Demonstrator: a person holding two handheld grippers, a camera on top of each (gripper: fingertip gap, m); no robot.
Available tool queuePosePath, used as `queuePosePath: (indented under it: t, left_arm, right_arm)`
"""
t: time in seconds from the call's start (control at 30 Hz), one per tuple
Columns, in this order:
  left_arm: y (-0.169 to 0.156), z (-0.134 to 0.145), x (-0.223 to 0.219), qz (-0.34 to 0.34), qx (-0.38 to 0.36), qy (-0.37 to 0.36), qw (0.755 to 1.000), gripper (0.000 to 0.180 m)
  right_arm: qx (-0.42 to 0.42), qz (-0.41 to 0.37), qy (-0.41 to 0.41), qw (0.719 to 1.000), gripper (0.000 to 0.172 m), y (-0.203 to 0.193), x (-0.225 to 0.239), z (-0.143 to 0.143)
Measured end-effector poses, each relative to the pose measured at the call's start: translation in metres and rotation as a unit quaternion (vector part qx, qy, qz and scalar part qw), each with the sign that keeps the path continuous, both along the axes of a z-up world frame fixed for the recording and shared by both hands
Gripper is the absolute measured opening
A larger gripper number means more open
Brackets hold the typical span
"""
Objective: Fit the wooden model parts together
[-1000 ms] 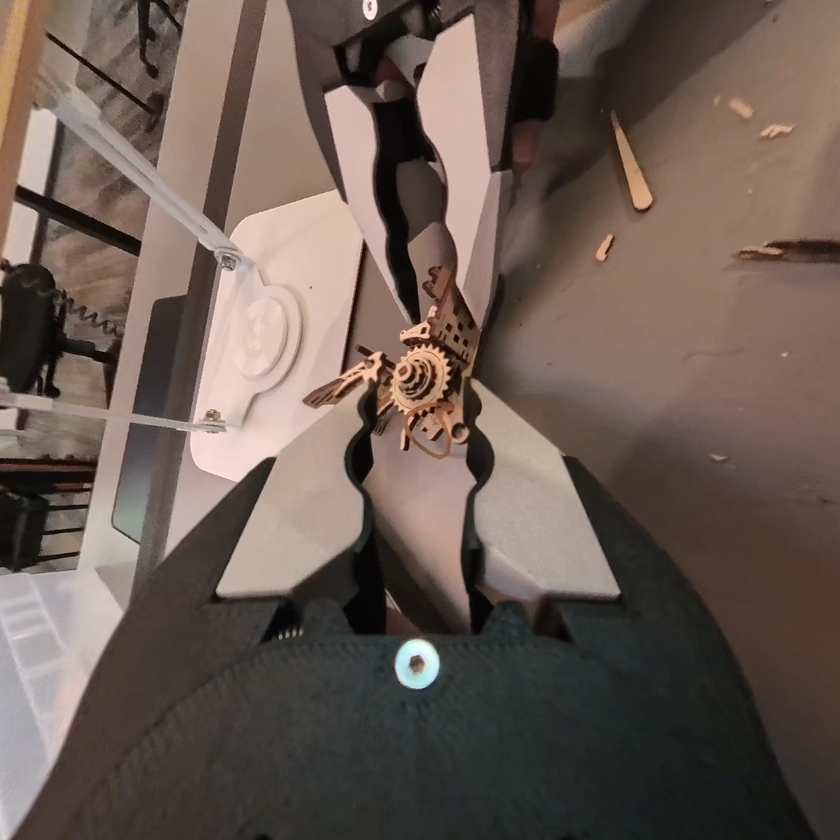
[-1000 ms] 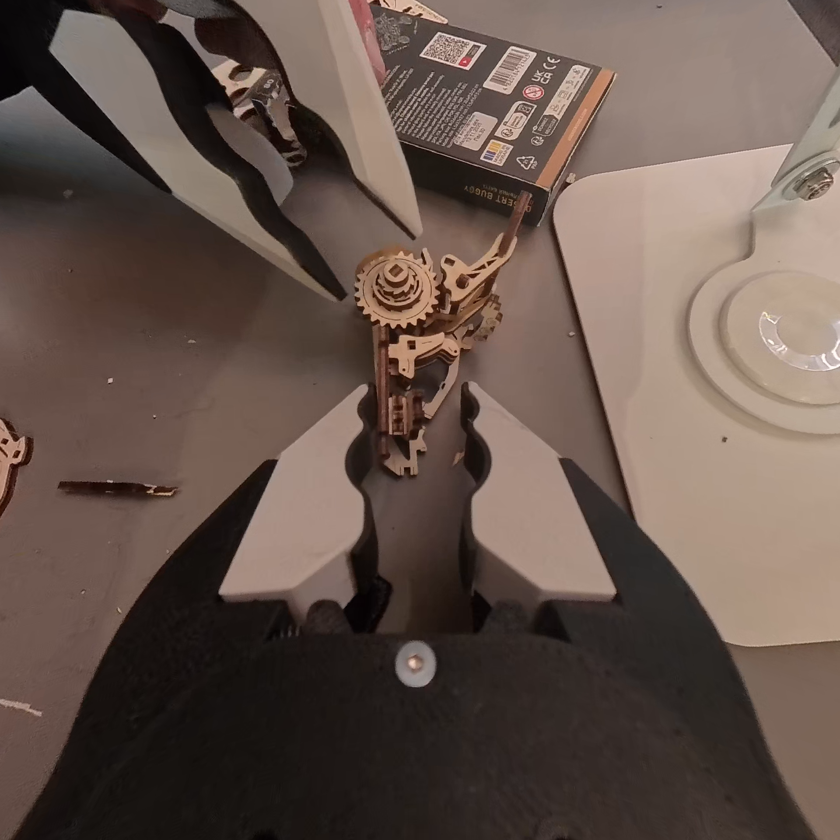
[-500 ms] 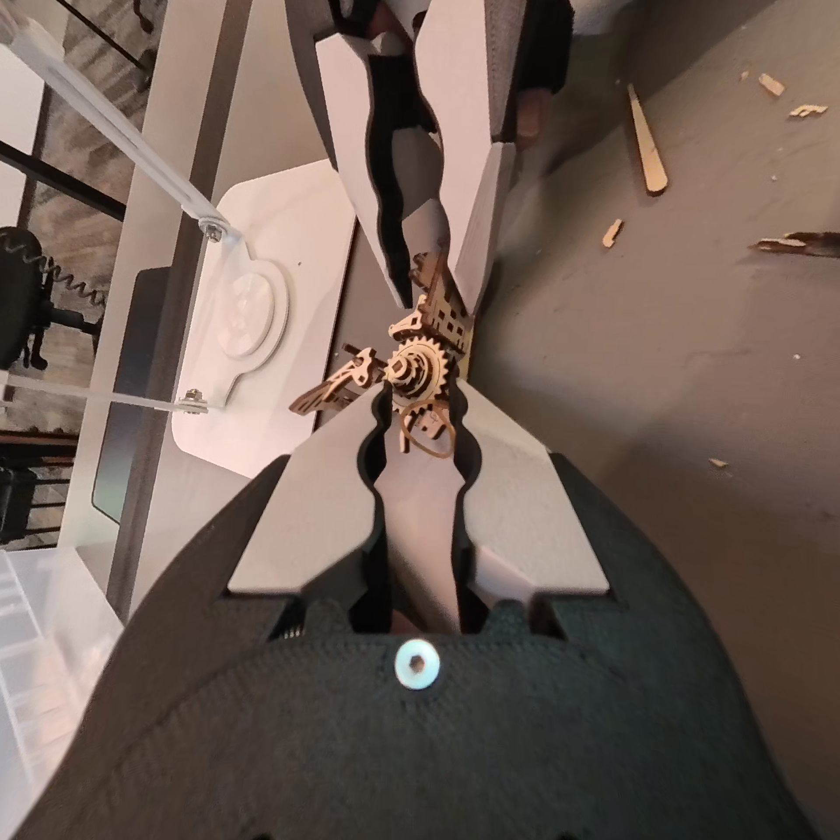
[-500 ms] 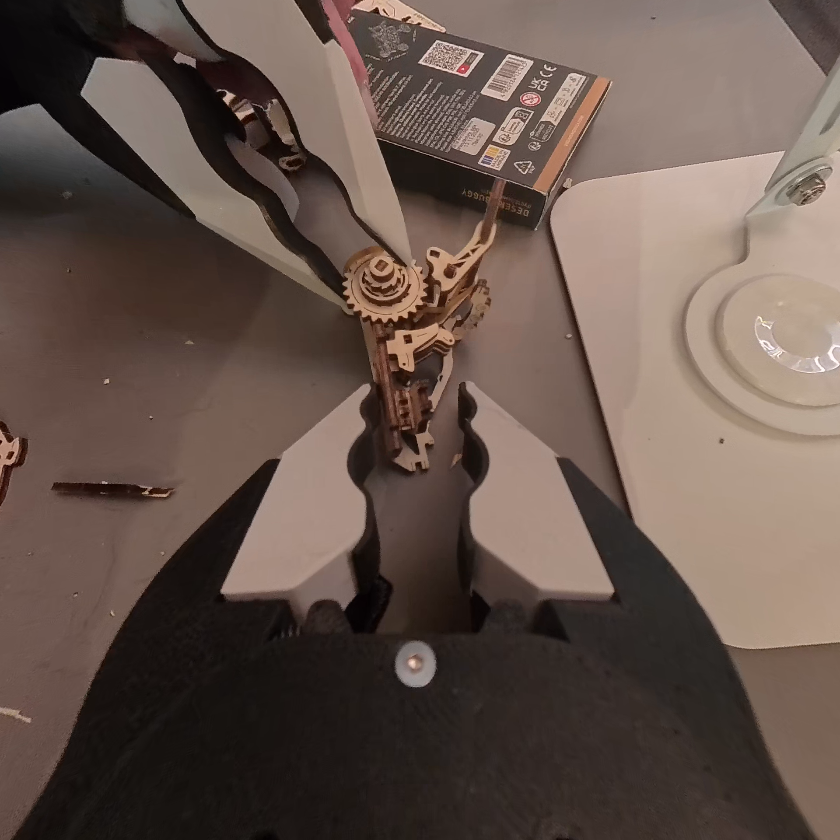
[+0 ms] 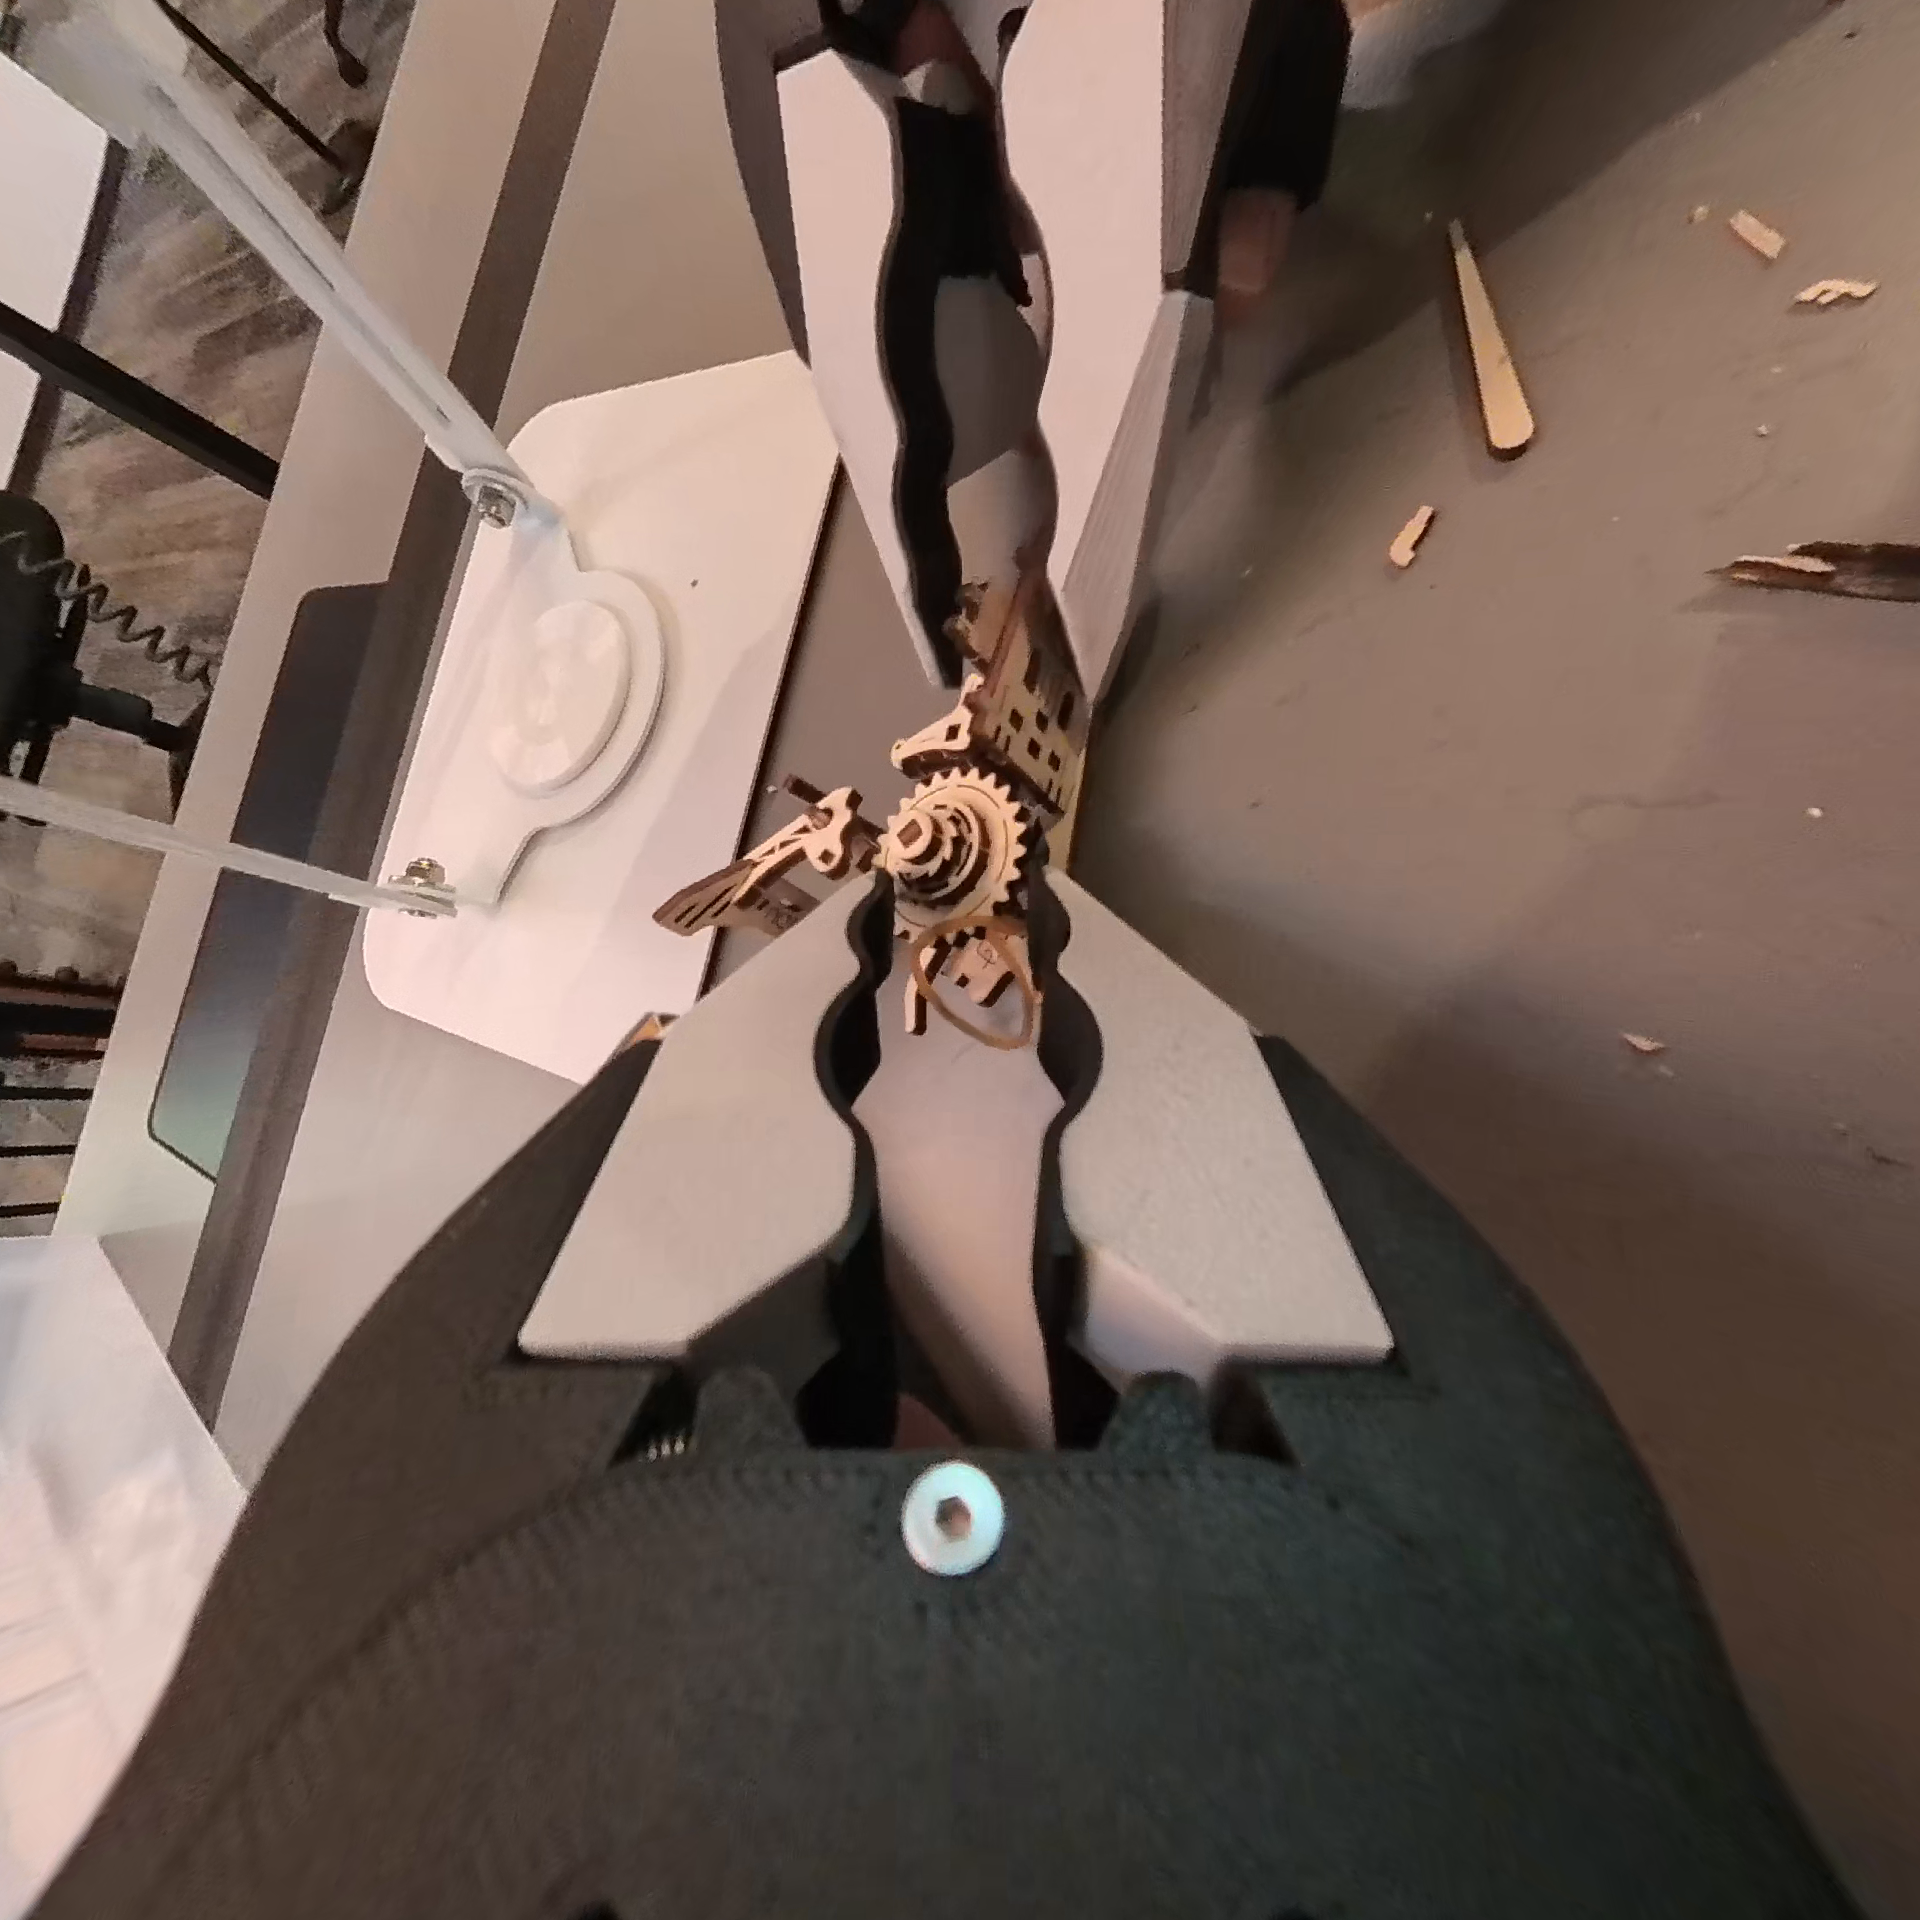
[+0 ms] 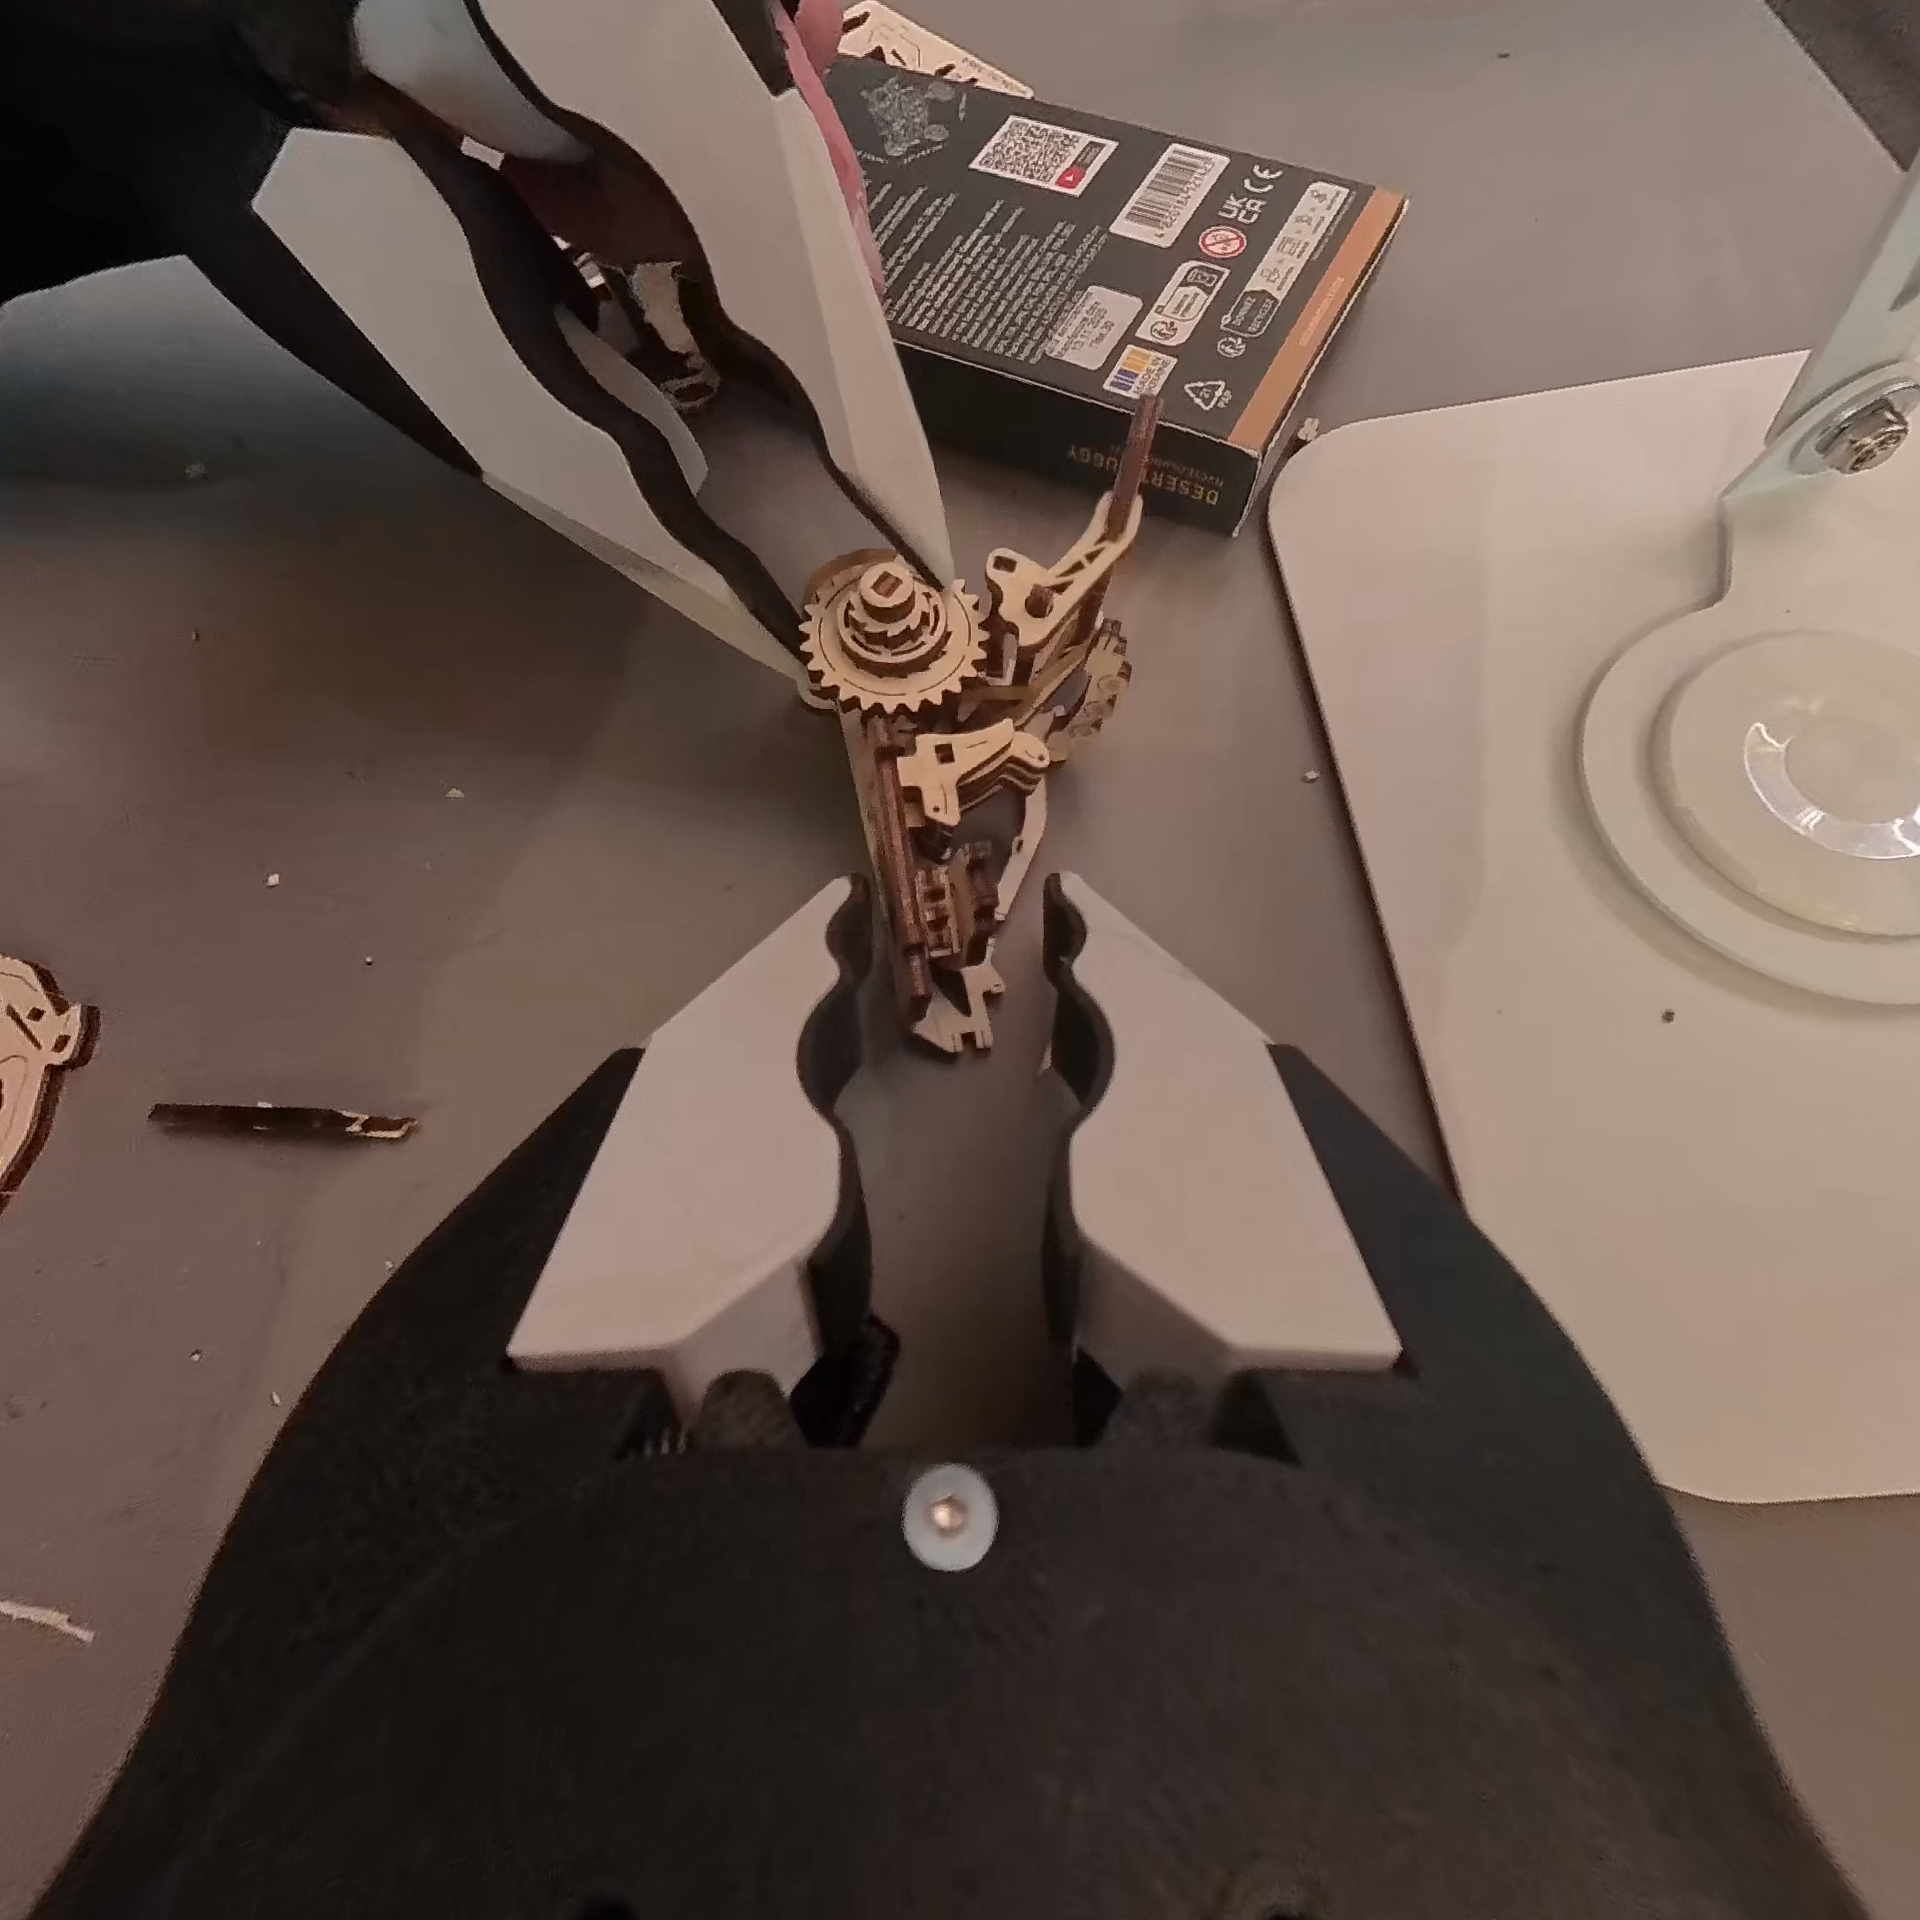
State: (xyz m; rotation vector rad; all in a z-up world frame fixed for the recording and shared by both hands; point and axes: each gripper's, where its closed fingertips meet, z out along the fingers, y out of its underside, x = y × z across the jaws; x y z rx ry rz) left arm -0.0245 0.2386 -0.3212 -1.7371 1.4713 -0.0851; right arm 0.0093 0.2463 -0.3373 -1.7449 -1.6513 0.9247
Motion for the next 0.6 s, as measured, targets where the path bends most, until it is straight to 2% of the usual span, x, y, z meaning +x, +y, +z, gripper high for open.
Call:
queuePosePath:
  t: [0.17,0.3,0.37,0.43,0.6]
  left_arm:
    - [0.0012,0.0028,-0.0002,0.019,-0.019,-0.021,0.999,0.039]
    - [0.0011,-0.0044,-0.0002,0.044,-0.083,-0.037,0.995,0.053]
    - [0.0013,-0.0061,0.0020,0.051,-0.106,-0.050,0.992,0.051]
    - [0.0043,-0.0071,0.0012,0.068,-0.123,-0.061,0.988,0.042]
    - [0.0059,-0.0055,0.0005,0.081,-0.144,-0.089,0.982,0.036]
  right_arm:
    - [-0.001,0.001,0.000,1.000,0.031,-0.0002,0.0000,-0.0001]
    - [-0.001,0.001,-0.001,1.000,0.030,-0.0002,-0.0001,-0.0002]
    - [-0.001,0.001,-0.001,1.000,0.030,-0.0002,-0.0001,-0.0003]
    - [0.000,0.001,-0.002,1.000,0.030,-0.0002,-0.0001,-0.0005]
    - [0.002,0.004,-0.007,1.000,0.029,-0.0012,-0.0002,-0.0024]
